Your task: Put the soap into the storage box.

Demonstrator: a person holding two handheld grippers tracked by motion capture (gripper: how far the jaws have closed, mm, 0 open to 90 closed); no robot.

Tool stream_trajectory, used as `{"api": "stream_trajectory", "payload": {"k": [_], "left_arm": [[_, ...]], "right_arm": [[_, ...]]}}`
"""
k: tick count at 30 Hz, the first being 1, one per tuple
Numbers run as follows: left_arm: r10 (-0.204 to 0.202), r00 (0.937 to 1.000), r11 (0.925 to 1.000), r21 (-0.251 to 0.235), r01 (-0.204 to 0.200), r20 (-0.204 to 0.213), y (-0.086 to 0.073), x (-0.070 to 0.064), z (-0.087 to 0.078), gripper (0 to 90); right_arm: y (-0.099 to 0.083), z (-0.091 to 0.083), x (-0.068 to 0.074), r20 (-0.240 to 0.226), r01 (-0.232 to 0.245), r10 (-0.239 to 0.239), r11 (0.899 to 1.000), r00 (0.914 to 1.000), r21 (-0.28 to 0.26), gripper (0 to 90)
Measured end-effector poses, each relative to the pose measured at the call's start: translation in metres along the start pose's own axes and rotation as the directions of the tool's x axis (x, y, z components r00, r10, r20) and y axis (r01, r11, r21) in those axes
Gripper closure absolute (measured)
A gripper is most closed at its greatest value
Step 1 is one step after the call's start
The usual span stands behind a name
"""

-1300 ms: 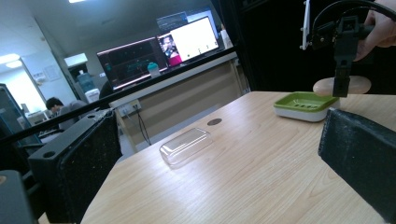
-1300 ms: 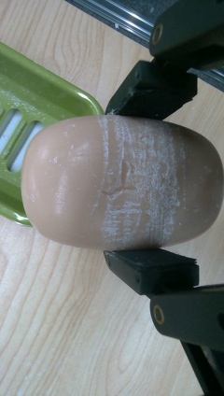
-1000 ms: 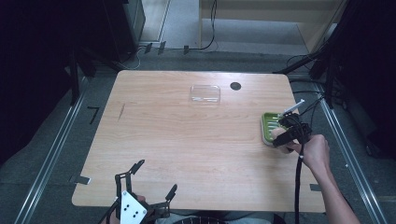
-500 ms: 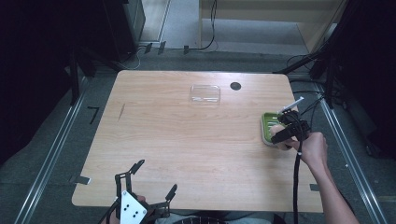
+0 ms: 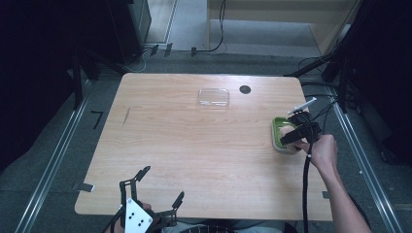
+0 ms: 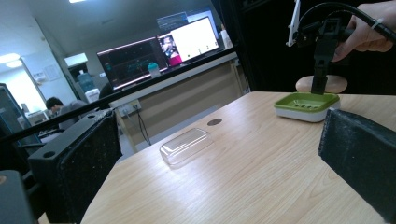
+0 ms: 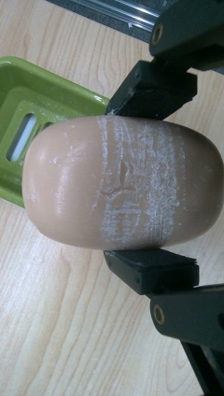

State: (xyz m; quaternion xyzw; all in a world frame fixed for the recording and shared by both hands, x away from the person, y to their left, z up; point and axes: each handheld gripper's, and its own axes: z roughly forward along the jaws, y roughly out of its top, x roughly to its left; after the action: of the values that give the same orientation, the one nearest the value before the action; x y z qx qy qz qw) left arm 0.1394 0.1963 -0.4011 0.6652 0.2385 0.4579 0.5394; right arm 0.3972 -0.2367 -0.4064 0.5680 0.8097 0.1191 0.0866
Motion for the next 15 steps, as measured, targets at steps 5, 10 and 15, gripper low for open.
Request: {"api": "stream_trajectory", "payload": {"k": [5, 10, 15], "left_arm": [[-0.001, 1.0, 1.0, 0.0, 0.001, 0.0, 0.0, -0.0001, 0.0001, 0.0], [0.0, 1.0, 1.0, 0.0, 0.0, 0.0, 0.0, 0.0, 0.0001, 0.0], [-0.001, 1.0, 1.0, 0.0, 0.001, 0.0, -0.0001, 0.0002, 0.0, 0.0]], "right_arm": [[0.0024, 0.0012, -0.0011, -0.002, -0.024, 0.024, 1.0, 0.9997, -0.007, 33.5], [0.0058, 0.0032, -0.0013, 0.004, -0.045, 0.045, 0.999, 0.999, -0.024, 33.5], [0.0091, 0.0062, -0.0021, 0.001, -0.055, 0.055, 0.998, 0.9985, -0.024, 33.5]]}}
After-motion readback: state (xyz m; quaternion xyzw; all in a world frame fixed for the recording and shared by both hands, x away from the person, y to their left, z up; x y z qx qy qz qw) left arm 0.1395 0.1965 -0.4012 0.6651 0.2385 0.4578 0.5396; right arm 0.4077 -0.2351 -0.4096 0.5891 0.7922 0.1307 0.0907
